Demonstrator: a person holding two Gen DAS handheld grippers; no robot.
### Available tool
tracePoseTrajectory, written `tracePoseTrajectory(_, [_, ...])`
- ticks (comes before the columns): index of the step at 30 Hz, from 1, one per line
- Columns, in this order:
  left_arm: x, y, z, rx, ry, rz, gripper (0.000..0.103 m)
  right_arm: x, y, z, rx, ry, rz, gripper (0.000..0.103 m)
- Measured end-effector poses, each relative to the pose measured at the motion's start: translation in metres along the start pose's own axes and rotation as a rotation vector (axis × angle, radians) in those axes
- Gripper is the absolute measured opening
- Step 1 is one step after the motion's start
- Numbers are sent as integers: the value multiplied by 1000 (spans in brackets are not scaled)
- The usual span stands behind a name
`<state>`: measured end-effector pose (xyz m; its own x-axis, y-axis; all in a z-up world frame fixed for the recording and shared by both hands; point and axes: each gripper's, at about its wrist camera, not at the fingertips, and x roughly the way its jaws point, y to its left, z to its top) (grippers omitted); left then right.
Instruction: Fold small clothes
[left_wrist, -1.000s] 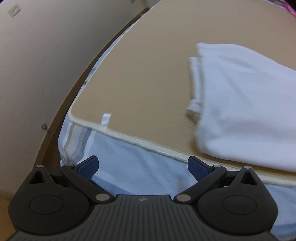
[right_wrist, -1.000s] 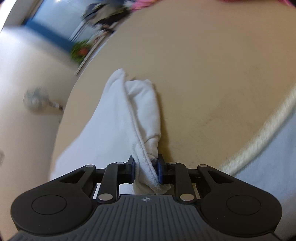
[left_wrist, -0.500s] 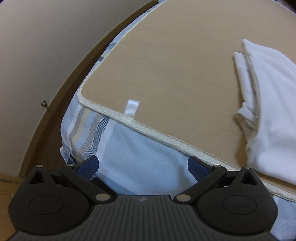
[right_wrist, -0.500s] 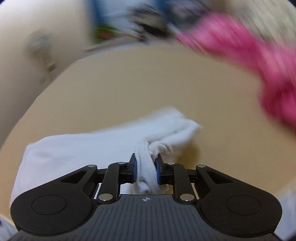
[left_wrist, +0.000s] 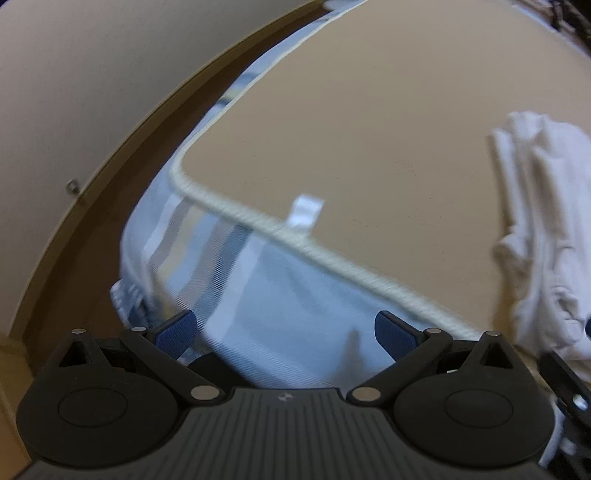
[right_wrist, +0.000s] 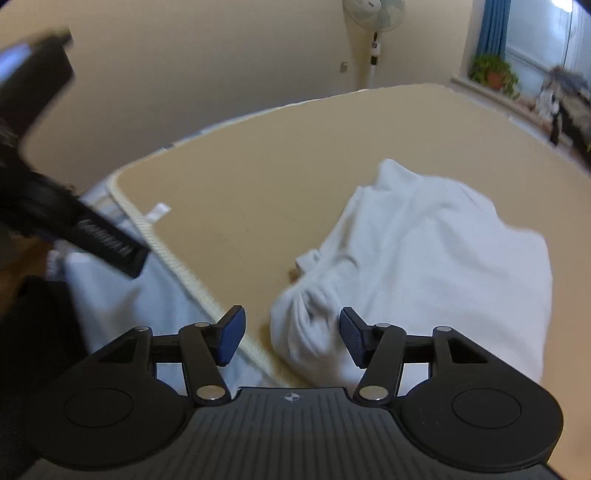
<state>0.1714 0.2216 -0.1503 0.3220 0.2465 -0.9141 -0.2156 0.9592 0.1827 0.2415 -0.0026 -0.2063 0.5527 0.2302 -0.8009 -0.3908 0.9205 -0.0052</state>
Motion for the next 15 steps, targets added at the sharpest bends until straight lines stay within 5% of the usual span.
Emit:
tracePoseTrajectory(9, [-67, -84, 4, 227, -195, -239, 102, -42, -76, -25, 214, -47, -151, 54])
tracePoseTrajectory(13, [-60, -125, 0, 342, -169, -275, 102, -40, -84, -41, 252, -34, -146, 54])
tracePoseTrajectory(15, [-45, -135, 2, 343, -162, -261, 86, -45, -79, -52, 244, -28, -143, 53])
